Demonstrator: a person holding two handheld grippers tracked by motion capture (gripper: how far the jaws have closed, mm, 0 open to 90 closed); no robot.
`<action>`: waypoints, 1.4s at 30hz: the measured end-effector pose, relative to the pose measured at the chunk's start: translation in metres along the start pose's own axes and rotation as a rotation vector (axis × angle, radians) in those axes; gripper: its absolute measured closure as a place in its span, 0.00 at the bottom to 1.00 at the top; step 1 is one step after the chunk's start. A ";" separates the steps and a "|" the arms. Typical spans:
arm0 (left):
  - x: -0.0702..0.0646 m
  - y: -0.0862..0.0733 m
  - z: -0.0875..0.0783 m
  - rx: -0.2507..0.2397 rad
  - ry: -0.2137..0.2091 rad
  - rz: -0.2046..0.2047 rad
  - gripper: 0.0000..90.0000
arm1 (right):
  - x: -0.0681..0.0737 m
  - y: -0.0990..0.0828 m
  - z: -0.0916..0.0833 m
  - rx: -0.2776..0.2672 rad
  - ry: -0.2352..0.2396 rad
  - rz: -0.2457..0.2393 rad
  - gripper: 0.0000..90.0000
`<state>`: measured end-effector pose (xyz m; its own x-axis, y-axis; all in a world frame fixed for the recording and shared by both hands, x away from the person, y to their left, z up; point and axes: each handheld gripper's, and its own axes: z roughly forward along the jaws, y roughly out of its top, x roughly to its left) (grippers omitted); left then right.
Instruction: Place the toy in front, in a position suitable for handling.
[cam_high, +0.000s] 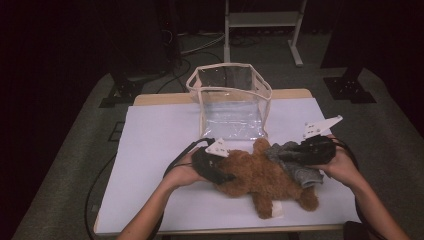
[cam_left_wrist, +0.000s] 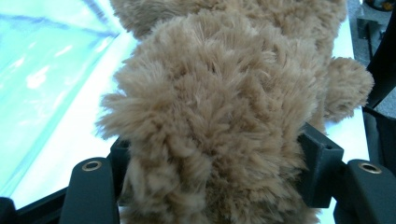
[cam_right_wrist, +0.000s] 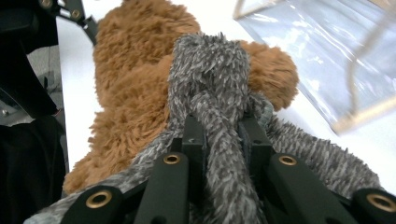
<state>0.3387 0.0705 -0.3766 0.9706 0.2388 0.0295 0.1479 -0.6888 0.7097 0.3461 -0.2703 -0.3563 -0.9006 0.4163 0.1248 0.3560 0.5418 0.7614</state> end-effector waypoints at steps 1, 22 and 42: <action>0.001 -0.005 -0.004 0.003 -0.006 -0.003 0.36 | 0.003 0.003 0.006 0.001 0.002 -0.015 0.83; -0.018 -0.014 -0.009 -0.045 -0.118 0.028 0.38 | 0.041 -0.003 0.002 -0.053 0.069 -0.097 0.83; -0.015 -0.033 -0.040 -0.073 -0.066 -0.004 0.37 | 0.049 0.028 0.048 0.006 0.111 -0.164 0.82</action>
<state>0.3118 0.1169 -0.3727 0.9808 0.1939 -0.0185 0.1400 -0.6357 0.7591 0.3236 -0.2002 -0.3596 -0.9686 0.2387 0.0691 0.2032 0.6003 0.7735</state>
